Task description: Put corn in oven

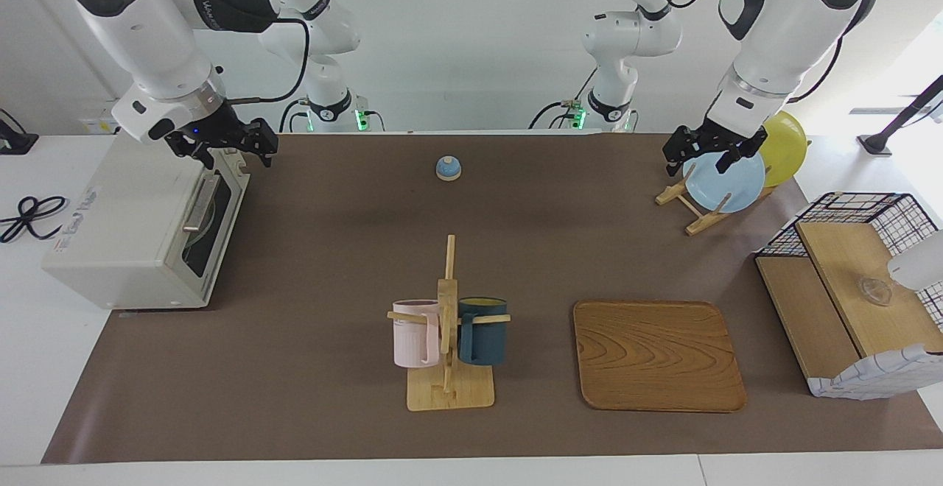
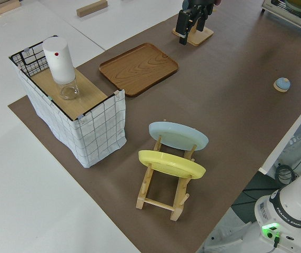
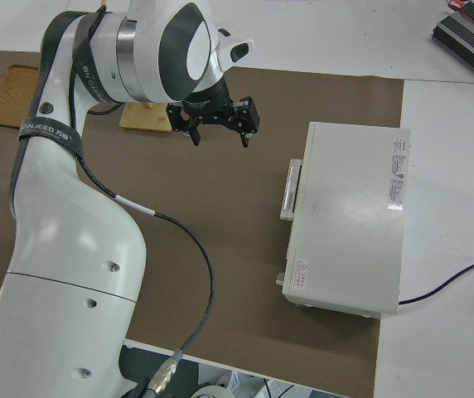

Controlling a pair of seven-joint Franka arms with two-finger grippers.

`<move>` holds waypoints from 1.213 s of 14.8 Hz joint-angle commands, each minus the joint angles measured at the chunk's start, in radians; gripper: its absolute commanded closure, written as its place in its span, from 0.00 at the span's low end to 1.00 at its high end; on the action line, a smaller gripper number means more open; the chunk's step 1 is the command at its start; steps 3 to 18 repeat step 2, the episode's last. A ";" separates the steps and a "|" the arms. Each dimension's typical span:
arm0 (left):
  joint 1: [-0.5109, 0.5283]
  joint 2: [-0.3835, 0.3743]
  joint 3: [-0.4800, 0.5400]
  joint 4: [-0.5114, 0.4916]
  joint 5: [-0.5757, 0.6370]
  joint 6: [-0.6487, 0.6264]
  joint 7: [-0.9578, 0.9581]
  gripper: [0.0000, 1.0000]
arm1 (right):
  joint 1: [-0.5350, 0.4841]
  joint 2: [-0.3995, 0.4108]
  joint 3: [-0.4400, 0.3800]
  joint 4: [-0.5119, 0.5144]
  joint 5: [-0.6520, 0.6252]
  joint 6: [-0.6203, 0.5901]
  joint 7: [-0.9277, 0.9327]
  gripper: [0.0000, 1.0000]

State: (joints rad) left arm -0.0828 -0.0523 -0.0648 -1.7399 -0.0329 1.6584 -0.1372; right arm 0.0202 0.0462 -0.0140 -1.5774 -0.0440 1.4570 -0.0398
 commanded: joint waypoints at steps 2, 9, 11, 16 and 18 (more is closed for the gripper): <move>0.011 -0.014 -0.004 0.000 -0.005 -0.011 -0.005 0.00 | 0.006 0.014 -0.012 0.027 0.027 -0.012 0.020 0.00; 0.011 -0.014 -0.004 0.000 -0.005 -0.011 -0.005 0.00 | 0.006 0.014 -0.012 0.027 0.027 -0.012 0.020 0.00; 0.011 -0.014 -0.004 0.000 -0.005 -0.011 -0.005 0.00 | 0.006 0.014 -0.012 0.027 0.027 -0.012 0.020 0.00; 0.011 -0.014 -0.004 0.000 -0.005 -0.011 -0.005 0.00 | 0.006 0.014 -0.012 0.027 0.027 -0.012 0.020 0.00; 0.011 -0.014 -0.004 0.000 -0.005 -0.011 -0.005 0.00 | 0.006 0.014 -0.012 0.027 0.027 -0.012 0.020 0.00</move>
